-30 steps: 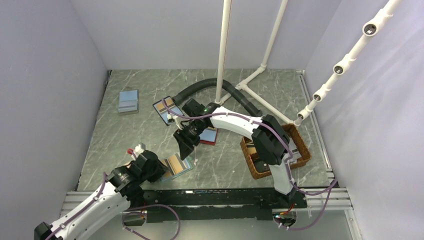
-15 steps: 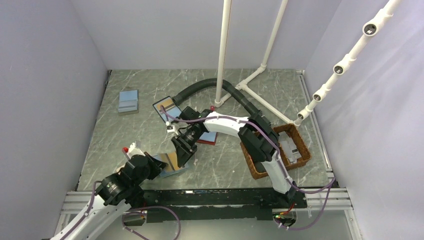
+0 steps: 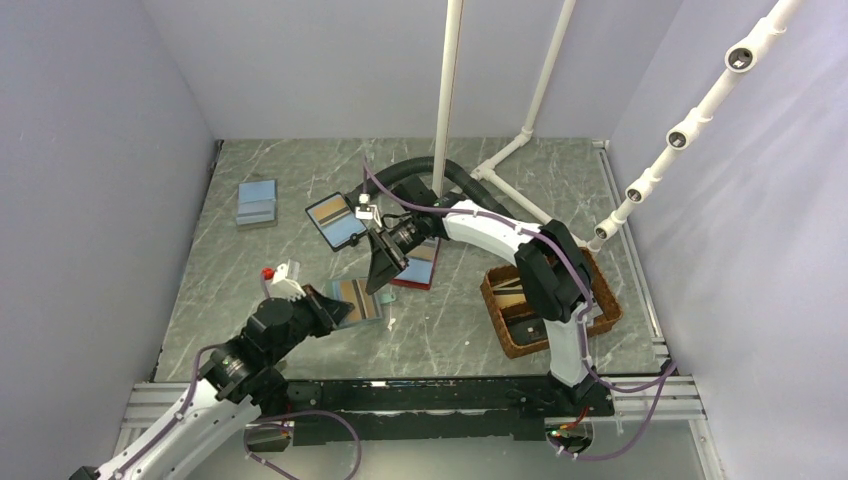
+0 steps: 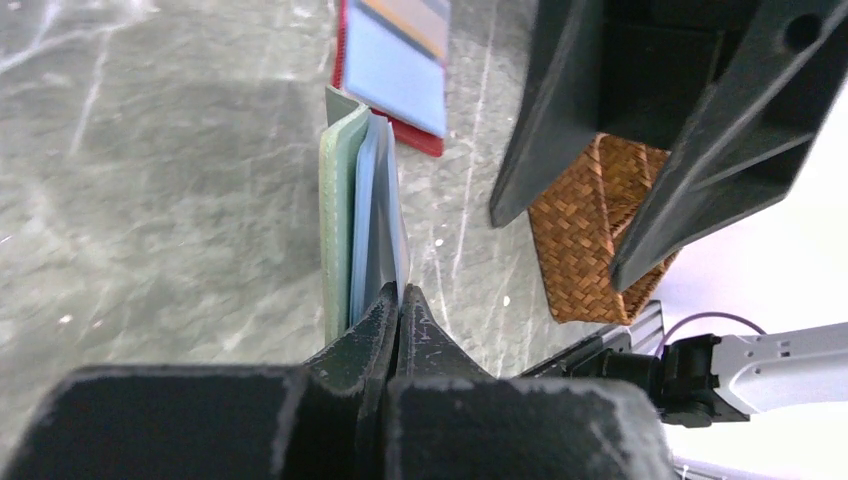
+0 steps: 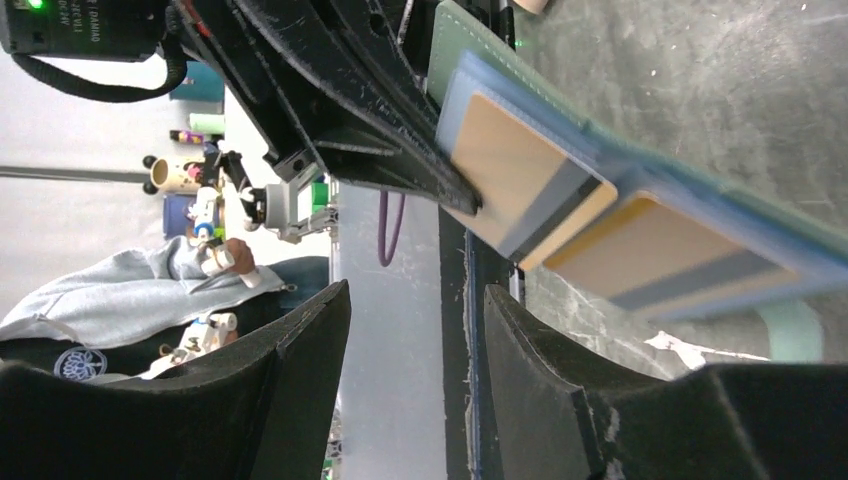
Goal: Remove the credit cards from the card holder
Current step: Remove the credit card from the card holder, then place the credit card in the storage box, then place the card holder at the center of the board, then reset both arms
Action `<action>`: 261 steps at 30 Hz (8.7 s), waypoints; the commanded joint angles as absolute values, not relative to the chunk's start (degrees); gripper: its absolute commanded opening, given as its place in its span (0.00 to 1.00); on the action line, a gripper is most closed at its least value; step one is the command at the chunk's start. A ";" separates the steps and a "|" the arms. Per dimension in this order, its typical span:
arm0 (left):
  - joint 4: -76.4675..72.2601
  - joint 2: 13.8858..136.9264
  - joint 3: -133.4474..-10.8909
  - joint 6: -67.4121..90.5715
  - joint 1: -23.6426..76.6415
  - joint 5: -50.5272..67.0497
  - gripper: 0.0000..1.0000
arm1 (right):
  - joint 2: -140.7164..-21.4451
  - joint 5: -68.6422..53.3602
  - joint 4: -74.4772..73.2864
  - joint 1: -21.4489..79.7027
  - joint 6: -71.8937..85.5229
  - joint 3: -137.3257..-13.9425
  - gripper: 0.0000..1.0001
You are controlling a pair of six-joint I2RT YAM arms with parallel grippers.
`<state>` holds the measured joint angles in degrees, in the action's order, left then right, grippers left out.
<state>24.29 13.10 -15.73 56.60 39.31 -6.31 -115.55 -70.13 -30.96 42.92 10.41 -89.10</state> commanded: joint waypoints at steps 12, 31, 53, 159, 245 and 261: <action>-1.24 21.85 -15.99 55.18 39.14 -0.60 0.00 | -114.25 -64.02 -32.72 41.85 8.42 -89.16 0.53; -1.33 19.39 -15.56 58.19 39.16 -3.31 0.00 | -109.41 -83.53 -1.15 41.06 33.83 -77.41 0.00; 16.38 0.34 -15.82 60.39 39.14 -8.31 0.00 | -108.73 -84.25 -0.26 39.55 32.66 -74.75 0.00; -5.51 83.98 -43.74 41.80 -15.07 21.80 0.15 | -82.67 -37.62 -61.18 14.68 -40.68 -71.21 0.24; 48.80 43.80 -62.13 32.95 -6.41 33.34 1.00 | -60.54 -41.38 -58.45 -16.32 -10.55 -74.18 1.00; 49.79 45.39 -62.37 31.81 -5.70 32.00 0.99 | -62.07 -42.80 -58.18 -16.98 -10.48 -74.22 1.00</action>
